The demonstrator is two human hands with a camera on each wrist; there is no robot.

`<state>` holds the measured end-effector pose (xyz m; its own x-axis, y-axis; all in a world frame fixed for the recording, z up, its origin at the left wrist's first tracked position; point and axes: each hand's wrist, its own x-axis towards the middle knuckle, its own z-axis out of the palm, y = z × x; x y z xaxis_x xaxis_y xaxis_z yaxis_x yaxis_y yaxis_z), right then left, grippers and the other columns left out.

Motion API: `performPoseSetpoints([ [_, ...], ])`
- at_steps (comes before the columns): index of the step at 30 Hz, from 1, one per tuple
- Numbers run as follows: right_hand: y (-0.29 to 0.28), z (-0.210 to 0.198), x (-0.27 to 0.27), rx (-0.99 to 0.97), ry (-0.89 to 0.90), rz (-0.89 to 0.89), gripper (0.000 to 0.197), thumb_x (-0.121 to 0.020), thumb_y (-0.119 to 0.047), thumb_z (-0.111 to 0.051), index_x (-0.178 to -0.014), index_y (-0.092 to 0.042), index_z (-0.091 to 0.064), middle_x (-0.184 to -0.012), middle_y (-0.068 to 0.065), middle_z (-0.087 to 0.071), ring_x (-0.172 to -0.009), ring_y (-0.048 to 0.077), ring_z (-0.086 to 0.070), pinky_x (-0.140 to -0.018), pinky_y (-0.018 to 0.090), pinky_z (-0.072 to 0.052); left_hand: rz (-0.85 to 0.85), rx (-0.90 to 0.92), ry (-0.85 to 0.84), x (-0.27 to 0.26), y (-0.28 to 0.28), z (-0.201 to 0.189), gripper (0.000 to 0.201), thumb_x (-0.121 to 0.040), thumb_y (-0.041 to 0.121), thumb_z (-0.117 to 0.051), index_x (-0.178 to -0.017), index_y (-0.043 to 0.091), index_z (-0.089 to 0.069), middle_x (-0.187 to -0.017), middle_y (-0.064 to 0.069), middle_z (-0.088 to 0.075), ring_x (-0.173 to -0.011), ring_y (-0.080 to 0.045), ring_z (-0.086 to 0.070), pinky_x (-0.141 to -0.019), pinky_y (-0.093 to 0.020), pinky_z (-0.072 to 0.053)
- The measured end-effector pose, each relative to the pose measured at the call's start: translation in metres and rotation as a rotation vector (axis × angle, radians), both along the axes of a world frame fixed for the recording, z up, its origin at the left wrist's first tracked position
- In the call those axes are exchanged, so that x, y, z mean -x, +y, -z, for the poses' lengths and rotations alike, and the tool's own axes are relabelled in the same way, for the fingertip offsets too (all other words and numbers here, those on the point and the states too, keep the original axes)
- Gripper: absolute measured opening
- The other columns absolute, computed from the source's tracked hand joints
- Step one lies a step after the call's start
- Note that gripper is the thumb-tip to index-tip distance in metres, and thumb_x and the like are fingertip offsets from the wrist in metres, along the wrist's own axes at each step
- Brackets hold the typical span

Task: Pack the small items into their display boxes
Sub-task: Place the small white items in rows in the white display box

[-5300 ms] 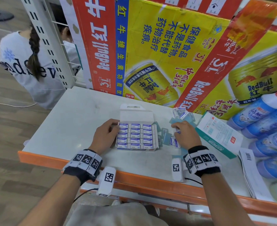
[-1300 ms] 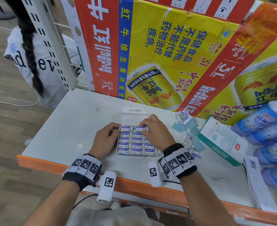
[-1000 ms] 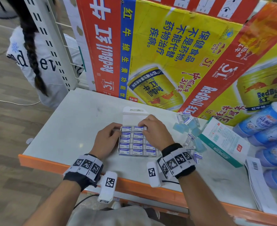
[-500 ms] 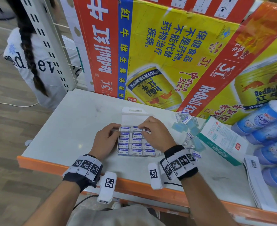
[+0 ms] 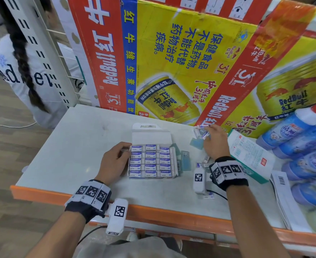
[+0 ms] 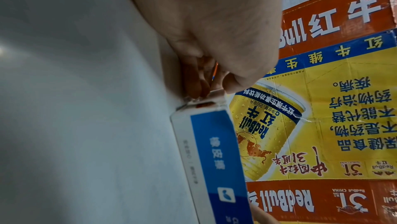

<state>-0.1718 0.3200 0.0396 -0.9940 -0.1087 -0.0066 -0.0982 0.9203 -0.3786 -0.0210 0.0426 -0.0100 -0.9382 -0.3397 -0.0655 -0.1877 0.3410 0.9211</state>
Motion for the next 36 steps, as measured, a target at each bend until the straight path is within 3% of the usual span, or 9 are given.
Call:
performPoseSetpoints([
  [4, 0.002, 0.007, 0.002, -0.116, -0.075, -0.028, 0.043, -0.090, 0.001, -0.041, -0.130, -0.011, -0.055, -0.147, 0.010, -0.036, -0.129, 0.036, -0.031, -0.106, 0.040, -0.029, 0.002, 0.000, -0.002, -0.001, 0.000, -0.001, 0.024, -0.078, 0.033, -0.042, -0.089, 0.045, -0.060, -0.088, 0.022, -0.069, -0.084, 0.007, -0.060, -0.069, -0.017, -0.042],
  [10, 0.000, 0.012, 0.000, 0.027, -0.034, 0.016, 0.038, -0.084, 0.009, -0.045, -0.116, -0.003, -0.064, -0.129, 0.016, -0.051, -0.116, 0.032, -0.050, -0.100, 0.033, -0.038, -0.003, -0.006, -0.009, -0.002, 0.000, -0.001, 0.025, -0.079, 0.033, -0.042, -0.092, 0.040, -0.063, -0.089, 0.019, -0.070, -0.082, 0.006, -0.061, -0.067, -0.019, -0.043],
  [16, 0.001, 0.013, -0.002, 0.039, -0.062, -0.003, 0.036, -0.080, 0.009, -0.050, -0.105, -0.010, -0.069, -0.123, 0.013, -0.052, -0.110, 0.028, -0.054, -0.097, 0.033, -0.042, -0.012, 0.017, -0.036, -0.001, -0.001, 0.003, 0.024, -0.093, 0.014, -0.048, -0.100, 0.030, -0.064, -0.089, 0.013, -0.070, -0.082, -0.004, -0.063, -0.063, -0.026, -0.045],
  [21, 0.002, 0.013, -0.005, 0.019, -0.046, 0.010, 0.014, -0.082, -0.006, -0.058, -0.089, -0.009, -0.070, -0.109, 0.016, -0.056, -0.090, 0.029, -0.058, -0.075, 0.027, -0.041, -0.005, 0.026, -0.035, 0.000, -0.002, 0.002, 0.024, -0.093, 0.014, -0.047, -0.101, 0.028, -0.064, -0.090, 0.011, -0.070, -0.082, -0.009, -0.064, -0.062, -0.029, -0.047],
  [25, 0.005, 0.010, -0.013, 0.122, 0.020, 0.014, 0.016, -0.084, -0.015, -0.062, -0.098, -0.009, -0.068, -0.102, 0.014, -0.062, -0.088, 0.027, -0.057, -0.077, 0.029, -0.041, -0.002, 0.035, -0.036, -0.001, -0.001, 0.002, 0.025, -0.093, 0.014, -0.047, -0.100, 0.030, -0.064, -0.090, 0.013, -0.069, -0.083, -0.007, -0.064, -0.063, -0.030, -0.048],
  [30, -0.010, -0.001, -0.039, 0.483, -0.009, -0.048, 0.016, -0.089, -0.020, -0.059, -0.102, -0.019, -0.068, -0.074, -0.002, -0.065, -0.063, 0.012, -0.061, -0.058, 0.018, -0.044, -0.011, 0.031, -0.039, -0.002, 0.000, 0.001, 0.024, -0.094, 0.014, -0.047, -0.100, 0.030, -0.064, -0.090, 0.014, -0.069, -0.083, -0.003, -0.063, -0.067, -0.034, -0.052],
  [33, -0.023, -0.002, -0.052, 0.527, -0.034, -0.120, 0.021, -0.091, -0.022, -0.056, -0.109, -0.023, -0.067, -0.077, -0.005, -0.062, -0.067, 0.011, -0.060, -0.061, 0.011, -0.044, -0.025, 0.021, -0.042, -0.003, 0.002, -0.002, 0.023, -0.095, 0.014, -0.047, -0.101, 0.029, -0.064, -0.090, 0.014, -0.069, -0.083, -0.005, -0.063, -0.068, -0.035, -0.053],
  [36, -0.031, 0.000, -0.061, 0.515, -0.063, -0.191, 0.025, -0.095, -0.023, -0.050, -0.115, -0.021, -0.065, -0.088, -0.002, -0.062, -0.076, 0.011, -0.057, -0.071, 0.019, -0.046, -0.039, 0.020, -0.055, -0.003, 0.005, -0.004, 0.023, -0.095, 0.014, -0.046, -0.102, 0.027, -0.064, -0.090, 0.012, -0.069, -0.084, -0.006, -0.064, -0.068, -0.036, -0.053],
])
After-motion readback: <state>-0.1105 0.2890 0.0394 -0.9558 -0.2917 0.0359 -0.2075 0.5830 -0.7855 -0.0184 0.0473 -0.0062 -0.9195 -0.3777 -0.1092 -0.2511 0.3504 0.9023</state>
